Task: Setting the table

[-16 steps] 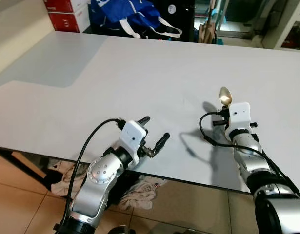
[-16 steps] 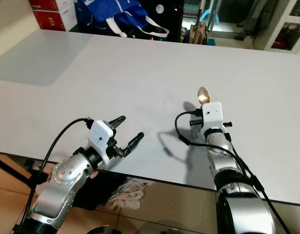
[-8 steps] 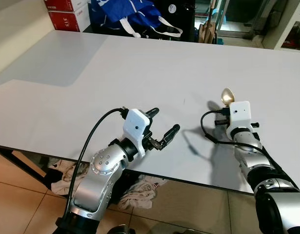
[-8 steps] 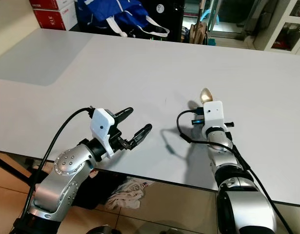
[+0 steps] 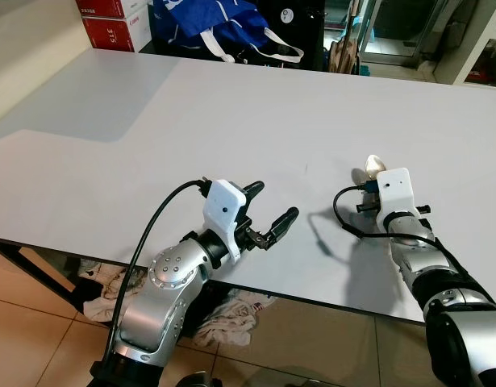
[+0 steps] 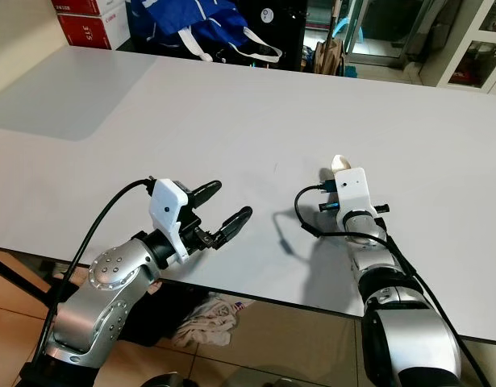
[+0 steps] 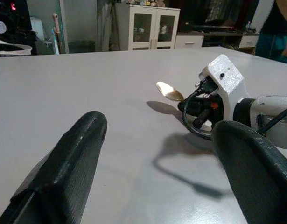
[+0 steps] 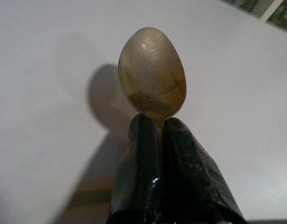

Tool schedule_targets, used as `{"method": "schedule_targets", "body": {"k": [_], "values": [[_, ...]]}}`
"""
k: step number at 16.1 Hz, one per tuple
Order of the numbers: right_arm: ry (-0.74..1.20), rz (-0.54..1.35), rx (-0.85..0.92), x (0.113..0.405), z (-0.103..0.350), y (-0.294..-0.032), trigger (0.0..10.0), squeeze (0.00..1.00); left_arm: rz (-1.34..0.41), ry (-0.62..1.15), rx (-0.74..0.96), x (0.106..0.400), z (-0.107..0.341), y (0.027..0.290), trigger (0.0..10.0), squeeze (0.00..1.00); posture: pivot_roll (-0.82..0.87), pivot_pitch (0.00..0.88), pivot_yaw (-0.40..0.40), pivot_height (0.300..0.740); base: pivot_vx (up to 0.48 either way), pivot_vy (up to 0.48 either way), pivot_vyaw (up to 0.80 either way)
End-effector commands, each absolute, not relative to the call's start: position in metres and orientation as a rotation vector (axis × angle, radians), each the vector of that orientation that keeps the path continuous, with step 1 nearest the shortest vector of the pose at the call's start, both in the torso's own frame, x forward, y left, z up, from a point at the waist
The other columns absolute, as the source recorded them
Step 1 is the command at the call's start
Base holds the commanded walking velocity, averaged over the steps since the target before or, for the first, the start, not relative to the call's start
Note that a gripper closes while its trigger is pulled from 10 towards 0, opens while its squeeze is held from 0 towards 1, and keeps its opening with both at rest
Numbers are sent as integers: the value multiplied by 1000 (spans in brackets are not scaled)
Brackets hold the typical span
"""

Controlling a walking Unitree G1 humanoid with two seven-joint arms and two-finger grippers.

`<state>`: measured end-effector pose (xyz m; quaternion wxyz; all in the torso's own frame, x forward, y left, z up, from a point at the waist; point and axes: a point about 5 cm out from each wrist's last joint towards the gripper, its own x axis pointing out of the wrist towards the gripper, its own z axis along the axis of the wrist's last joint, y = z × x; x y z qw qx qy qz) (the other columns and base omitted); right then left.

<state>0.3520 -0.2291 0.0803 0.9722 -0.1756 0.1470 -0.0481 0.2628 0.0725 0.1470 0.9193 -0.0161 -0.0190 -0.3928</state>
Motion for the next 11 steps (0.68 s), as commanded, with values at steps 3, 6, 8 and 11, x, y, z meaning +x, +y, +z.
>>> {"method": "schedule_targets", "body": {"k": [3, 6, 8, 11], "values": [[409, -119, -322, 347, 72, -241, 10000, 0, -809, -50, -36, 262, 151, 72, 10000, 0, 39, 53, -8, 740, 0, 0, 0], [409, -131, -317, 351, 78, -243, 10000, 1000, -808, -50, -39, 262, 152, 71, 10000, 0, 38, 57, -12, 740, 0, 0, 0], [395, -125, -316, 353, 81, -242, 10000, 1000, -805, -48, -41, 261, 151, 71, 10000, 0, 36, 57, -14, 740, 0, 0, 0], [387, -117, -316, 355, 84, -240, 10000, 1000, -807, -47, -41, 261, 150, 70, 10000, 0, 34, 56, -13, 740, 0, 0, 0]]}}
